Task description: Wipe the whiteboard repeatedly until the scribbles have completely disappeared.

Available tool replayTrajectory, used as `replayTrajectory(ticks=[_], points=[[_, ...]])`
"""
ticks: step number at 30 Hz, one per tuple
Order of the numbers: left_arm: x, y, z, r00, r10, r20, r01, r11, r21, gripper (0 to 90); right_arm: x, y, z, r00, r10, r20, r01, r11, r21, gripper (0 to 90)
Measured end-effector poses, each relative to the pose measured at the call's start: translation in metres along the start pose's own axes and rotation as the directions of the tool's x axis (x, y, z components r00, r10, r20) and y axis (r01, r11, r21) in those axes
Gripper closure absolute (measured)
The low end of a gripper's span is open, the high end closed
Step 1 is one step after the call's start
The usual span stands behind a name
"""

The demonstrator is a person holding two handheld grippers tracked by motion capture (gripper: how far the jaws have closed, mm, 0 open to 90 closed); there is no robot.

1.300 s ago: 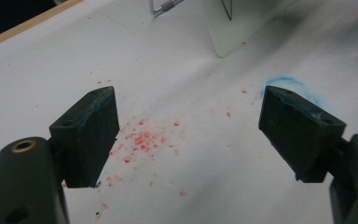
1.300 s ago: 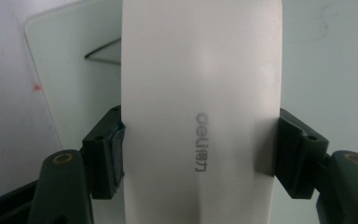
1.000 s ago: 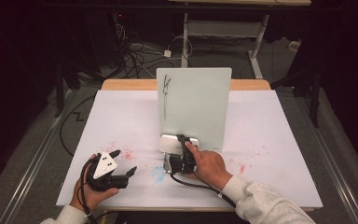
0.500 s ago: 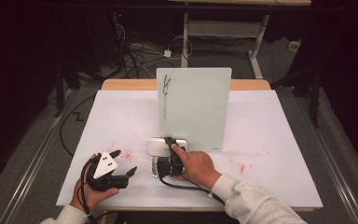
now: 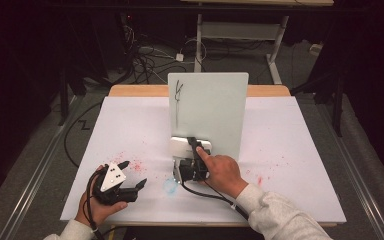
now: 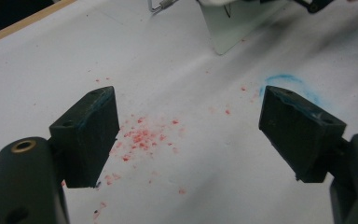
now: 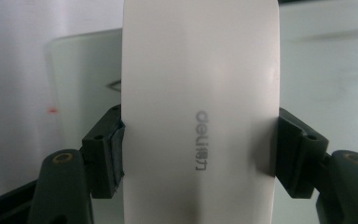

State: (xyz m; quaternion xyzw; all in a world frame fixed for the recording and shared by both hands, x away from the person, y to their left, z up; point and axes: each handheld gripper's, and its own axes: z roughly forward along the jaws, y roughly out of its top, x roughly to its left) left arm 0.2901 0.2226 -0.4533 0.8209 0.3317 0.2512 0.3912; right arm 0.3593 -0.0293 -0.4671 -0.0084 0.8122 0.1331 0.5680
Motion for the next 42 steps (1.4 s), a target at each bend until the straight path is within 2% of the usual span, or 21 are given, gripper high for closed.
replayTrajectory(ticks=[1,4,6,9,12,16,19,21,22,24,25,26,28,29,30,31,32,37,42], points=[[0.000,0.000,0.000,1.0000,0.000,0.001,0.000,1.0000,0.000,19.5,-0.004,-0.002,0.000,0.9997,0.016,0.017,-0.016,0.9998,-0.008,31.1],[0.000,0.000,0.000,1.0000,0.000,0.001,0.000,1.0000,-0.001,19.5,-0.013,-0.005,-0.001,0.9985,0.052,0.018,-0.052,0.9986,-0.003,31.1],[0.000,0.000,0.000,1.0000,0.000,0.001,0.000,1.0000,-0.002,19.5,-0.013,-0.006,-0.001,0.9985,0.052,0.015,-0.052,0.9986,-0.004,31.1],[0.000,0.000,0.000,1.0000,0.003,0.002,-0.003,1.0000,0.002,19.5,-0.005,-0.007,-0.001,0.9999,-0.011,-0.007,0.011,0.9999,-0.005,31.1],[0.000,0.000,0.000,1.0000,0.002,0.003,-0.002,1.0000,0.000,19.5,0.006,-0.006,-0.001,0.9948,-0.094,-0.041,0.094,0.9956,0.004,31.1],[0.000,0.000,0.000,1.0000,0.003,0.002,-0.003,1.0000,0.001,19.5,0.016,-0.007,-0.002,0.9885,-0.144,-0.047,0.145,0.9894,0.011,31.1],[0.000,0.000,-0.001,1.0000,0.003,0.001,-0.003,1.0000,-0.001,19.5,0.012,-0.011,-0.003,0.9920,-0.116,-0.049,0.117,0.9930,0.015,31.1],[0.001,0.000,-0.001,1.0000,-0.004,0.001,0.004,1.0000,-0.004,19.5,0.000,-0.016,-0.004,0.9983,-0.049,-0.031,0.049,0.9988,0.007,31.1],[0.001,0.000,0.000,1.0000,-0.006,0.001,0.006,1.0000,-0.003,19.5,-0.006,-0.018,-0.004,0.9994,-0.030,-0.020,0.030,0.9995,0.012,31.1],[0.001,0.000,0.000,1.0000,-0.004,0.002,0.004,1.0000,-0.003,19.5,-0.019,-0.021,-0.004,0.9996,0.026,-0.005,-0.026,0.9996,0.008,31.1],[0.001,0.000,0.000,1.0000,-0.004,0.002,0.004,1.0000,-0.003,19.5,-0.019,-0.021,-0.004,0.9996,0.026,-0.005,-0.026,0.9996,0.008,31.1],[0.000,0.001,0.000,1.0000,-0.001,0.002,0.001,1.0000,-0.004,19.5,-0.030,-0.022,-0.004,0.9986,0.051,0.017,-0.051,0.9987,0.006,31.1],[0.000,0.001,0.000,1.0000,-0.002,0.002,0.002,1.0000,-0.006,19.5,-0.037,-0.021,-0.004,0.9970,0.077,0.010,-0.077,0.9970,0.008,31.1],[0.000,0.001,0.000,1.0000,-0.003,0.002,0.003,1.0000,-0.007,19.5,-0.038,-0.020,-0.005,0.9972,0.075,0.009,-0.075,0.9971,0.015,31.1],[0.000,0.001,0.000,1.0000,-0.004,0.003,0.004,1.0000,-0.008,19.5,-0.035,-0.018,-0.005,0.9975,0.069,0.014,-0.069,0.9974,0.019,31.1],[0.000,0.001,0.000,1.0000,-0.003,0.002,0.003,1.0000,-0.007,19.5,-0.031,-0.017,-0.005,0.9981,0.062,-0.002,-0.062,0.9977,0.026,31.1],[0.000,0.001,0.000,1.0000,-0.001,0.002,0.001,1.0000,-0.005,19.5,-0.025,-0.015,-0.004,0.9996,0.029,-0.006,-0.029,0.9994,0.019,31.1],[0.000,0.001,-0.001,1.0000,0.000,0.002,0.000,1.0000,-0.006,19.5,0.002,-0.010,-0.003,0.9979,-0.057,-0.033,0.058,0.9980,0.027,31.1],[0.000,0.001,0.000,1.0000,0.003,0.003,-0.003,1.0000,-0.002,19.5,0.015,-0.013,-0.003,0.9968,-0.065,-0.046,0.066,0.9976,0.018,31.1]])
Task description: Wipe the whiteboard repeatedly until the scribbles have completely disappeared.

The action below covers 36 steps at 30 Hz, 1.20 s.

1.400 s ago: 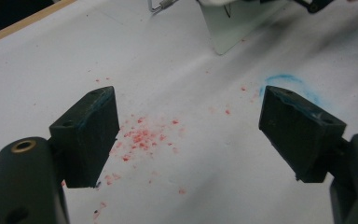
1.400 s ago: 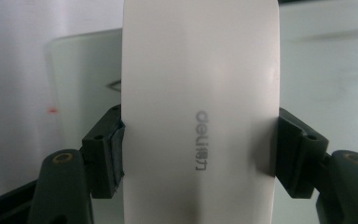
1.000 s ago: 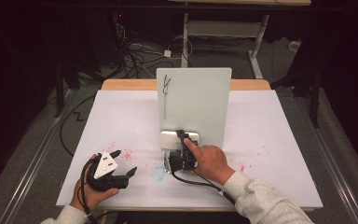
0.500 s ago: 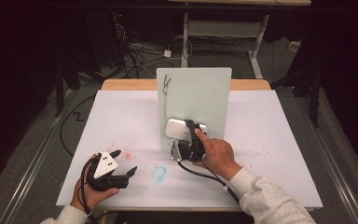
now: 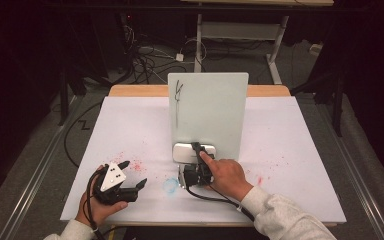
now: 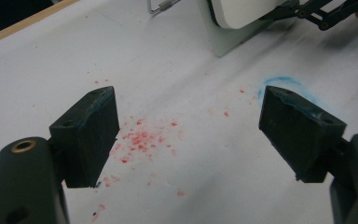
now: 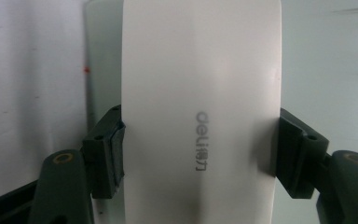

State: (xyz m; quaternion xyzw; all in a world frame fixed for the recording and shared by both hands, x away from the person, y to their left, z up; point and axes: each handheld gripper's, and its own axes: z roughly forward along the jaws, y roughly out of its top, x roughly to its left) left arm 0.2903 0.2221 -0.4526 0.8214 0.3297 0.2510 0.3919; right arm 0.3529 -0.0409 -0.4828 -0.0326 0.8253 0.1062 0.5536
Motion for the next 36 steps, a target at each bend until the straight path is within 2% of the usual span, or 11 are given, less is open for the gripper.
replayTrajectory(ticks=[3,7,15,25,29,34,36], points=[[-0.001,0.000,0.000,1.0000,-0.001,0.000,0.001,1.0000,-0.002,19.5,0.006,0.001,0.000,0.9997,-0.024,0.002,0.024,0.9997,0.004,31.1],[-0.001,0.000,0.001,1.0000,-0.001,0.000,0.001,1.0000,-0.001,19.5,0.008,0.003,0.001,0.9997,-0.026,0.002,0.026,0.9996,0.011,31.1],[-0.001,0.001,0.001,1.0000,-0.001,0.000,0.001,1.0000,-0.005,19.5,0.015,0.015,0.003,0.9983,-0.058,-0.010,0.058,0.9982,0.013,31.0],[0.001,0.001,-0.001,1.0000,-0.008,-0.003,0.008,0.9998,-0.016,19.5,0.018,0.029,0.007,0.9989,-0.045,0.008,0.045,0.9990,0.002,31.0],[0.002,0.000,-0.001,1.0000,-0.007,-0.001,0.007,0.9999,-0.014,19.5,0.011,0.028,0.006,0.9999,-0.008,0.009,0.008,1.0000,-0.004,31.0],[0.002,0.000,-0.001,1.0000,-0.007,-0.001,0.007,0.9999,-0.014,19.5,-0.013,0.024,0.005,0.9973,0.071,0.019,-0.071,0.9973,-0.017,31.0],[0.002,0.000,-0.002,1.0000,-0.006,0.000,0.006,0.9999,-0.013,19.5,-0.025,0.024,0.006,0.9960,0.082,0.037,-0.081,0.9963,-0.031,31.0]])
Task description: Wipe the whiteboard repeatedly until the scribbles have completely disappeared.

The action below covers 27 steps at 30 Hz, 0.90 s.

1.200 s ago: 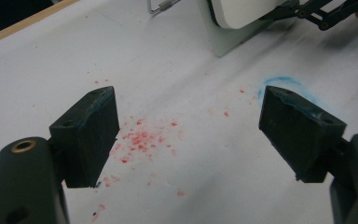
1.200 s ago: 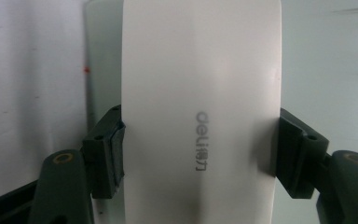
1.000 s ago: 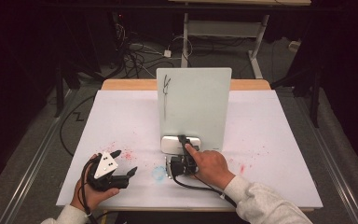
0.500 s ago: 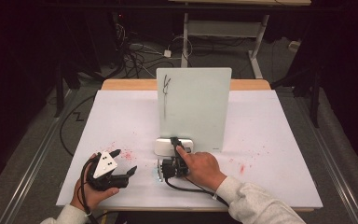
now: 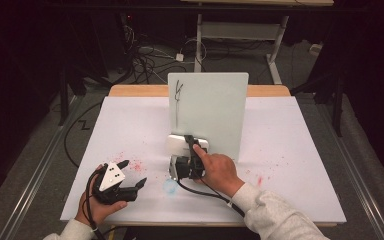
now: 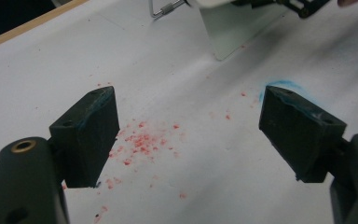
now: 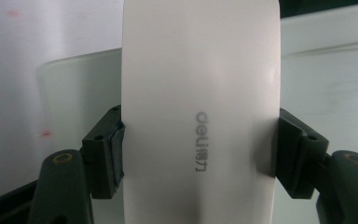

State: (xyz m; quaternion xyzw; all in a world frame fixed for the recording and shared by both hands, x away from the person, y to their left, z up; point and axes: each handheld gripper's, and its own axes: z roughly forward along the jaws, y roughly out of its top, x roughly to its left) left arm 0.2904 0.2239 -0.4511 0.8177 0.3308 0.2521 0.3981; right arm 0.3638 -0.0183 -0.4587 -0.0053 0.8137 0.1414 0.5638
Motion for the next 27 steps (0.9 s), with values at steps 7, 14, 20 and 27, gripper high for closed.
replayTrajectory(ticks=[7,14,20,27], points=[[0.000,0.000,0.000,1.0000,-0.002,-0.001,0.002,1.0000,0.000,19.4,-0.039,0.002,0.000,0.9938,0.109,0.021,-0.109,0.9940,-0.002,31.0],[0.000,0.000,-0.001,1.0000,-0.005,-0.001,0.005,1.0000,-0.003,19.4,-0.073,0.001,-0.001,0.9698,0.238,0.051,-0.238,0.9711,-0.008,31.0],[0.000,-0.001,-0.001,1.0000,-0.006,0.002,0.006,1.0000,-0.003,19.4,-0.066,0.002,-0.001,0.9717,0.233,0.042,-0.233,0.9725,0.000,31.0],[0.000,0.000,-0.001,1.0000,-0.003,0.000,0.003,1.0000,0.000,19.4,-0.064,0.004,0.000,0.9830,0.181,0.030,-0.181,0.9835,0.001,31.0]])
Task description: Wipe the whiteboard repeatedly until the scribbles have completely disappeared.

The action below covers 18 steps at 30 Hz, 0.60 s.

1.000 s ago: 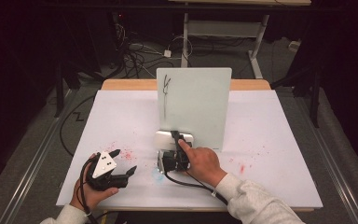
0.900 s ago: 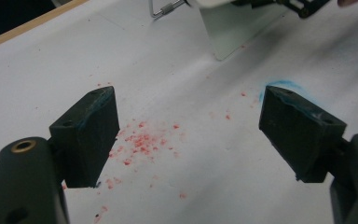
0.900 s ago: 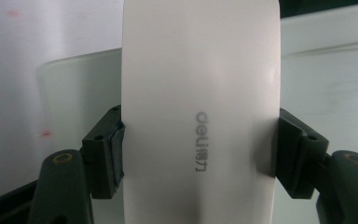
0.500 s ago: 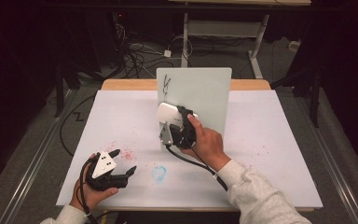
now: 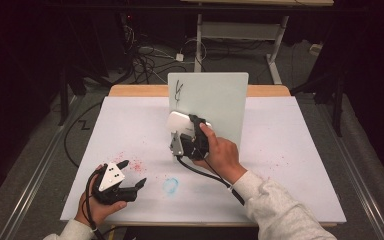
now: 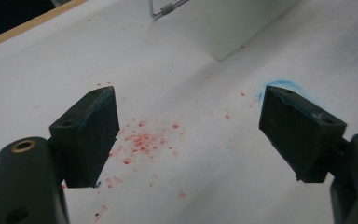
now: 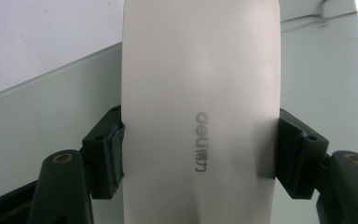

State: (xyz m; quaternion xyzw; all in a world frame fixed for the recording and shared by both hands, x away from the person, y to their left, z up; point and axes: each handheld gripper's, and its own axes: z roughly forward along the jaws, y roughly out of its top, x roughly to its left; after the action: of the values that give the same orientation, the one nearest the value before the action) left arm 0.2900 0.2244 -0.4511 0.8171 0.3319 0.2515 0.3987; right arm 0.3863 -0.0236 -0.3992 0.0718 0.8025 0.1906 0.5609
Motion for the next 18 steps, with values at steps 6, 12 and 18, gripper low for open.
replayTrajectory(ticks=[6,12,18], points=[[0.000,0.000,0.000,1.0000,-0.003,0.001,0.003,1.0000,-0.004,19.4,-0.036,0.006,0.001,0.9923,0.120,0.030,-0.120,0.9928,-0.010,31.0],[0.000,-0.001,-0.001,1.0000,-0.006,0.000,0.006,0.9999,-0.010,19.4,-0.032,0.005,0.001,0.9914,0.125,0.040,-0.124,0.9922,-0.009,31.0],[0.000,0.000,-0.001,1.0000,-0.003,0.000,0.003,0.9999,-0.011,19.4,-0.027,0.008,0.001,0.9961,0.086,0.019,-0.086,0.9962,-0.009,31.0]])
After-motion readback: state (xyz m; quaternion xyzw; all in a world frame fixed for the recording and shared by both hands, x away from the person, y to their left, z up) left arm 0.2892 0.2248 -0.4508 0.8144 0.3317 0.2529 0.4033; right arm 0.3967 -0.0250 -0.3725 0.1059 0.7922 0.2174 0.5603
